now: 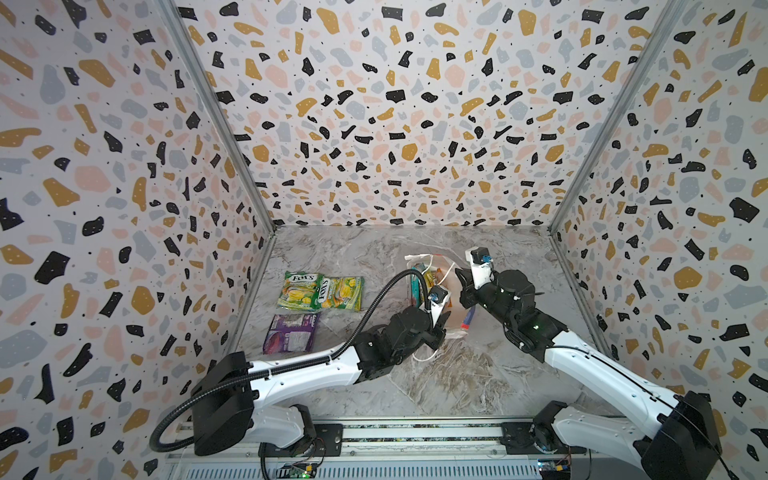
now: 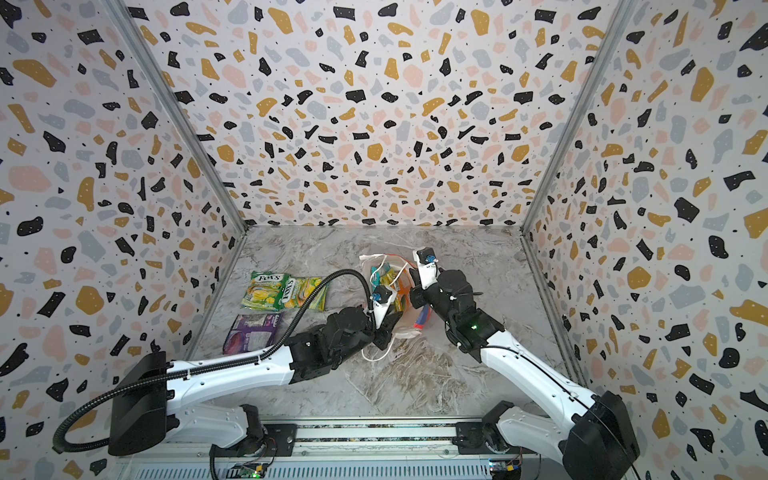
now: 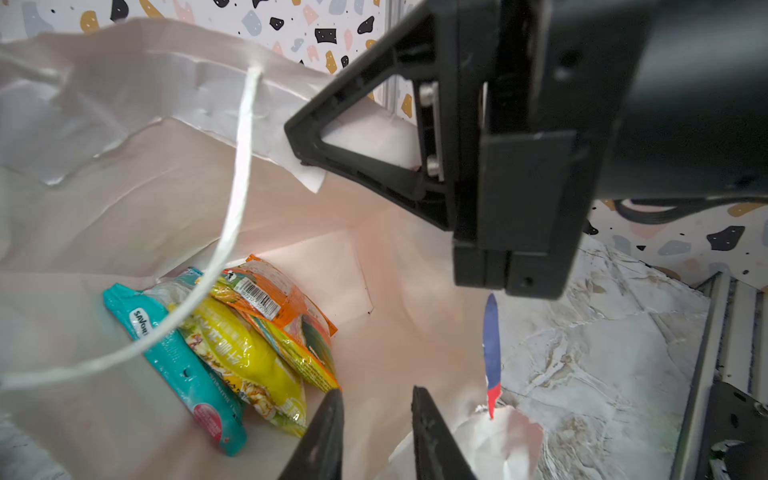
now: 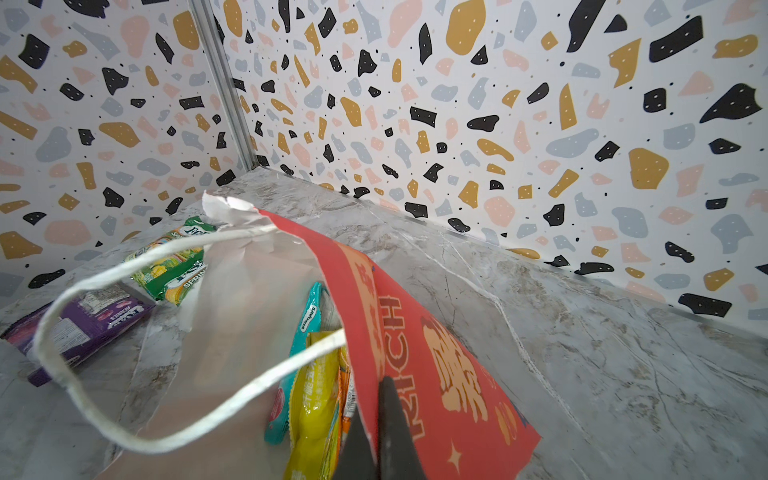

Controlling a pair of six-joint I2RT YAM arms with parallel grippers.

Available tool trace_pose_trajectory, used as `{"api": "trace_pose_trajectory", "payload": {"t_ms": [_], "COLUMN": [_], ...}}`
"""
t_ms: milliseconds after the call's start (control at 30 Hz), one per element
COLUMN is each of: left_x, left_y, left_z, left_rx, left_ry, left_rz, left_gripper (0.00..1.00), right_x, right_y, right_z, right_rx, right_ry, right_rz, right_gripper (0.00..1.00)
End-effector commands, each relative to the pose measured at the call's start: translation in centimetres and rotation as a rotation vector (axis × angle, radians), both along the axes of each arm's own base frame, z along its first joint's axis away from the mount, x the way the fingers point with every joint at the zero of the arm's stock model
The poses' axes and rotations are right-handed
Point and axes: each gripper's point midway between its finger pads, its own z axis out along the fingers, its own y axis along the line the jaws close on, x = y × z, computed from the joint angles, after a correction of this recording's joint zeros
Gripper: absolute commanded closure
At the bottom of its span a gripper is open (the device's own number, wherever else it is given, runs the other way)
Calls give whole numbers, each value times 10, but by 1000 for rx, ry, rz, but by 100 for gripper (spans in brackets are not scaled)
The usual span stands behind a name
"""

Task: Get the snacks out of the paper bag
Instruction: 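Lower the left gripper into the bag opening beside the right gripper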

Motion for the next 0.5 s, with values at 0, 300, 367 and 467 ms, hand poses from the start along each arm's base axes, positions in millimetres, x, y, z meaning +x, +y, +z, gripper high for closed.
{"api": "trace_pose_trajectory", "payload": {"t_ms": [0, 300, 367, 467], "left_x": [18, 54, 57, 62], "left_y": [4, 1, -6, -6], "left_z": [12, 0, -3, -14], "left_rx": [-85, -115, -96, -94], "left_ry": [-23, 61, 76, 96], "left_rz": [58, 66, 57, 87], "left_gripper": [65, 63, 65, 65], "right_x": [-2, -4, -4, -3], "right_y": [-4, -7, -5, -6], "right_z": [25, 21, 20, 20], "right_rx": [50, 80, 79, 85], "right_ry": [-79, -108, -111, -116], "right_rz": [-10, -12, -2, -11], "right_gripper": [100, 100, 100, 100]}}
